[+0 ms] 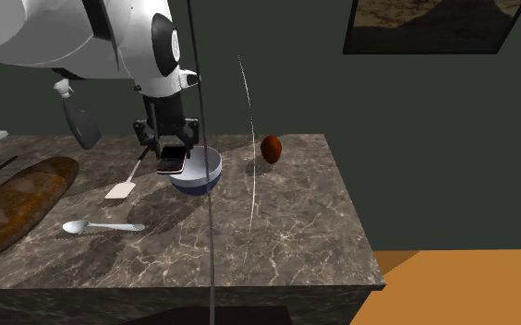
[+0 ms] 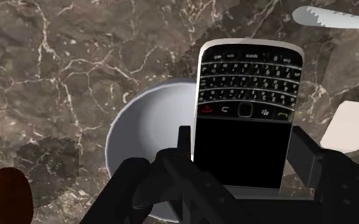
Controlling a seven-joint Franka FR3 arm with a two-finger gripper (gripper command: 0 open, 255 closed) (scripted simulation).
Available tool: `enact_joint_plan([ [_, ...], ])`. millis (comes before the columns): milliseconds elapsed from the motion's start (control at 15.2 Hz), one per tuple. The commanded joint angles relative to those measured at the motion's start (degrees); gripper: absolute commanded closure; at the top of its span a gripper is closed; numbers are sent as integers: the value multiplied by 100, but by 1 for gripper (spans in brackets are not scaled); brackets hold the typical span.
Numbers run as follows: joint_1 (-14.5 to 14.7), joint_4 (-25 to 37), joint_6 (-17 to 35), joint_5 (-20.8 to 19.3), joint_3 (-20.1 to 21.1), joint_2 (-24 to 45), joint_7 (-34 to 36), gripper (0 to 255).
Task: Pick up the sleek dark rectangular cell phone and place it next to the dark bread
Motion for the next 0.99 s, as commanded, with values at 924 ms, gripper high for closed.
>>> enact_joint_plan([
  [924,972,491,129,368,1381,510,2186,255],
])
